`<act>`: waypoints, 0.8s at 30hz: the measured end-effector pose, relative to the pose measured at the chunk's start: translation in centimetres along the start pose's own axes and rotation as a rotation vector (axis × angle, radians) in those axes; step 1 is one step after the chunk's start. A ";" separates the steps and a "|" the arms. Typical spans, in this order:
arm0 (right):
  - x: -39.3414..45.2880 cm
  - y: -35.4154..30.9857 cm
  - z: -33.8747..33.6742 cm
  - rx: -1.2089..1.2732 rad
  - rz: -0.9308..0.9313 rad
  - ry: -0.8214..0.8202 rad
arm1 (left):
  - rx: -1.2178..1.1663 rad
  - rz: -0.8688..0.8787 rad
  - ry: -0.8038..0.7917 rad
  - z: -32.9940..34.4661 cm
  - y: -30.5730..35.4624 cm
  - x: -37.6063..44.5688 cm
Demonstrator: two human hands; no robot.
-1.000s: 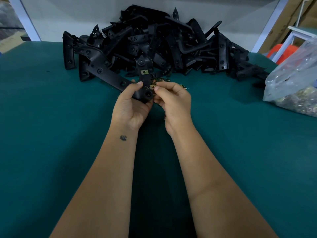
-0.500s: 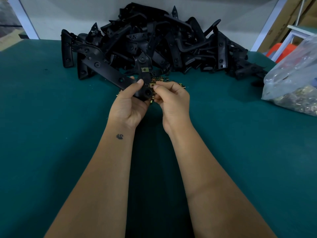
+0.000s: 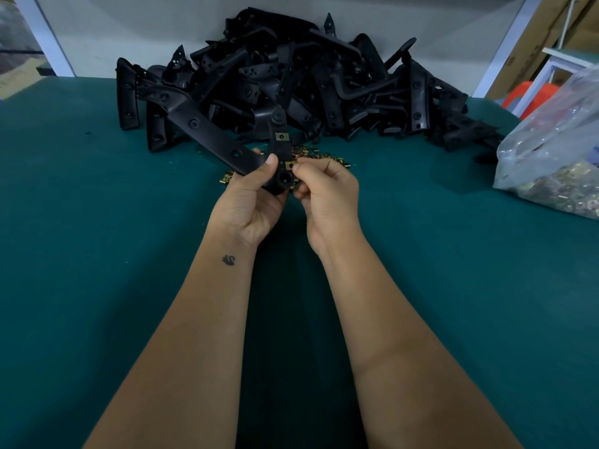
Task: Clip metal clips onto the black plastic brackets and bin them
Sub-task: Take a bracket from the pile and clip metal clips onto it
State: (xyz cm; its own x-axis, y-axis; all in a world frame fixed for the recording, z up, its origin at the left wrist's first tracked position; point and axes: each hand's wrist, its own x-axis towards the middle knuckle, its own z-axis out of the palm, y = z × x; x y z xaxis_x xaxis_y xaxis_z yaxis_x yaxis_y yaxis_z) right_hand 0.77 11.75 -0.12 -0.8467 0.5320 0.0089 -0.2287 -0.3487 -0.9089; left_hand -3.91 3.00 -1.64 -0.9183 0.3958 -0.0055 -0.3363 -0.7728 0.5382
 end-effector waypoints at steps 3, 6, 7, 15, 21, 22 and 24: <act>0.0 0.0 0.0 -0.001 0.006 0.009 | 0.000 -0.001 0.011 0.0 -0.1 0.1; -0.1 0.0 0.2 -0.039 -0.020 -0.008 | -0.011 -0.004 0.021 0.1 0.0 -0.1; -0.2 -0.1 0.3 -0.065 -0.044 -0.025 | -0.036 -0.006 0.022 0.1 0.0 -0.3; -1.4 0.9 0.8 -0.567 -0.391 -0.083 | -0.232 0.039 0.053 -0.2 0.1 -0.6; -1.5 1.0 0.8 -0.861 -0.556 -0.011 | -0.141 0.026 0.042 -0.5 -0.1 -0.3; -1.5 1.1 0.8 -0.888 -0.565 -0.004 | -0.110 0.020 0.028 -0.5 -0.1 -0.3; -1.4 1.1 0.8 -0.932 -0.556 -0.001 | -0.055 -0.005 0.002 -0.4 -0.2 -0.5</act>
State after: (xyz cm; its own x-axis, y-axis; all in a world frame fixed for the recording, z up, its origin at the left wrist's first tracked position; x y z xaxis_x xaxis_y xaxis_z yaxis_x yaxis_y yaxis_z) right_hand 1.30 9.95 -0.81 -0.7381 0.4336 0.5169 -0.1259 0.6642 -0.7369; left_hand -3.50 2.77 -2.02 -0.9169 0.3991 -0.0097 -0.3521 -0.7971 0.4906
